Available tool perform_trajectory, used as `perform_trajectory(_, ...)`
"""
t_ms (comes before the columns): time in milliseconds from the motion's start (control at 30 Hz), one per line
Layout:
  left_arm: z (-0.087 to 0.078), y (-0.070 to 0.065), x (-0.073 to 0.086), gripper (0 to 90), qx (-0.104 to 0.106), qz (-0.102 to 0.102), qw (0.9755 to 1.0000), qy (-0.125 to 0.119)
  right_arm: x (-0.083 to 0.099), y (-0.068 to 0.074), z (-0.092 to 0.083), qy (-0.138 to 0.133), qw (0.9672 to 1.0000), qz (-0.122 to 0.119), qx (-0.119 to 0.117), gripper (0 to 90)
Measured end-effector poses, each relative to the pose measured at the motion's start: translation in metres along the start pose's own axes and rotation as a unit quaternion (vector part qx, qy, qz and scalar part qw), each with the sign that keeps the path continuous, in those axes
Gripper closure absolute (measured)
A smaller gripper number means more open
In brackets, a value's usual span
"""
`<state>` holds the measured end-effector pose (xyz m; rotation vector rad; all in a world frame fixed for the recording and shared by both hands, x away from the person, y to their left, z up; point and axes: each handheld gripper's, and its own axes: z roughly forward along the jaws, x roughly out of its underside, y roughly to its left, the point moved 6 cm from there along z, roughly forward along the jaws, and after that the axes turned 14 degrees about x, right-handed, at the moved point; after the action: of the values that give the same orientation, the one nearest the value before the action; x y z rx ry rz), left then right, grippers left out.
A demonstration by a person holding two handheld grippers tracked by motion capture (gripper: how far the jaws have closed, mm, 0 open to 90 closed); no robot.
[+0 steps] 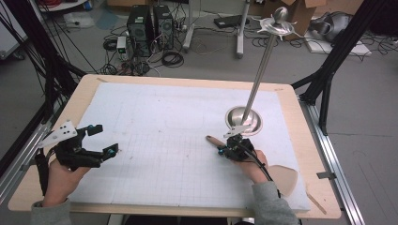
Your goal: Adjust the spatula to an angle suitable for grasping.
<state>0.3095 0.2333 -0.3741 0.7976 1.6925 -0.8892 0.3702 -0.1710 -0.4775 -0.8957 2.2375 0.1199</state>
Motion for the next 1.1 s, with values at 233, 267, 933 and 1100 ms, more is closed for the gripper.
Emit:
perform_trajectory(233,0.000,0.001,0.001,1.7,-0.001,0.000,1.0000,0.001,0.000,-0.009,0.004,0.000,0.9997,0.011,0.022,90.0)
perform_trajectory(267,0.001,0.000,0.001,1.7,-0.001,0.001,1.0000,0.001,0.000,-0.010,0.004,0.001,0.9996,0.016,0.025,90.0)
perform_trajectory(933,-0.001,-0.001,-0.001,1.7,0.000,0.002,1.0000,-0.003,-0.001,-0.039,0.012,0.010,0.9946,0.070,0.076,90.0)
perform_trajectory(1100,-0.001,-0.001,-0.001,1.7,0.000,0.002,1.0000,-0.002,-0.001,-0.038,0.010,0.009,0.9948,0.072,0.072,90.0)
